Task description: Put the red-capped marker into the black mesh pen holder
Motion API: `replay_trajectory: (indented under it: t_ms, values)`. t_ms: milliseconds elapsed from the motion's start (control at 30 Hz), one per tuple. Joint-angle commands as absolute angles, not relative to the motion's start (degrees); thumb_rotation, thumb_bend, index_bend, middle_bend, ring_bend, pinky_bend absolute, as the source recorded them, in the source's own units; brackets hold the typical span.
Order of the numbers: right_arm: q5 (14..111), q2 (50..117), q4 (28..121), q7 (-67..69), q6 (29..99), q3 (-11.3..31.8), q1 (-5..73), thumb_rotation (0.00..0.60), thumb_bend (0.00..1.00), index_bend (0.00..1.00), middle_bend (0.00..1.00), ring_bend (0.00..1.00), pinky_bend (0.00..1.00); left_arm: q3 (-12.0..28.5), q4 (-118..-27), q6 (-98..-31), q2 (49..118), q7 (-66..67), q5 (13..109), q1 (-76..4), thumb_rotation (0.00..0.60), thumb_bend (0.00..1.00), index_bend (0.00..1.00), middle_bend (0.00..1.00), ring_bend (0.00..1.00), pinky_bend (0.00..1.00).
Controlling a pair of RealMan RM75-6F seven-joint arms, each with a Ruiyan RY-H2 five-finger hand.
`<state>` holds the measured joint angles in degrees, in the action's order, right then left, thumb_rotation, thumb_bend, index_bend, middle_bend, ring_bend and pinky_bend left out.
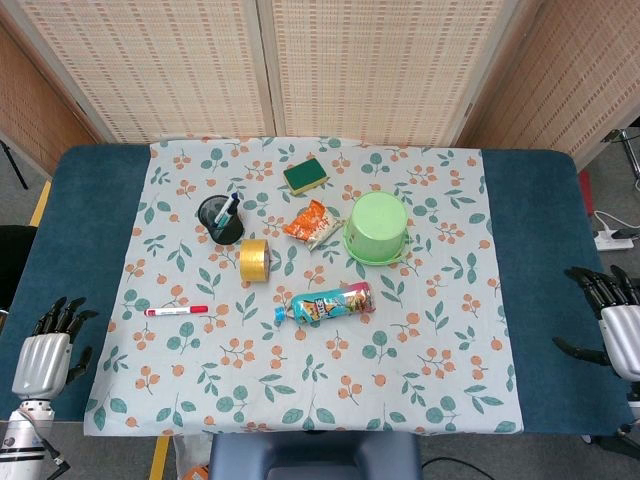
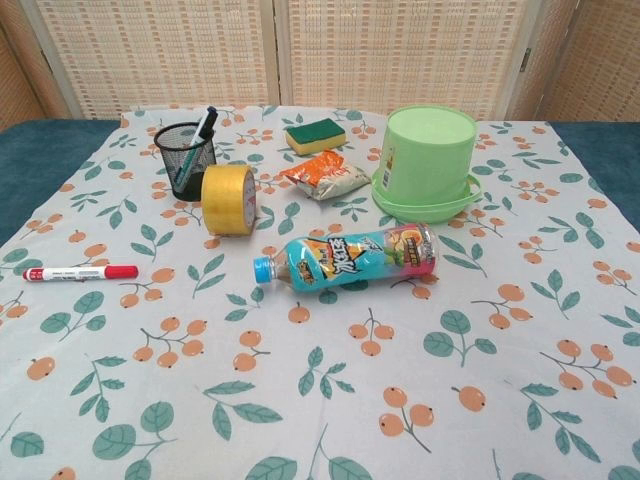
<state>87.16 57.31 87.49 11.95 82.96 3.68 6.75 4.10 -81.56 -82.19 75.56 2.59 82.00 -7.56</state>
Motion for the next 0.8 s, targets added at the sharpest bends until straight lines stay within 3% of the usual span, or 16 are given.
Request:
replay_trajectory:
  t_ms: [33,800]
  values:
    - [86.8,57.4,87.4,11.7,82.7,3.7,6.8,0.600,0.00,0.16,0.14,0.13,0.03,4.1,-81.7,-82.2,75.5,2.9,82.0,-7.6,0.600,0.36,0.29,0.12,0.03,0.17]
    - [87.5,56.9,87.8,12.6,83.2,3.5,6.4,0.600,0.00,0.17,0.14,0.13,0.03,4.1,-82.5,-82.1,75.5,2.6,82.0,-7.7,0.600,0.36,0.28,0.12,0.03,0.17]
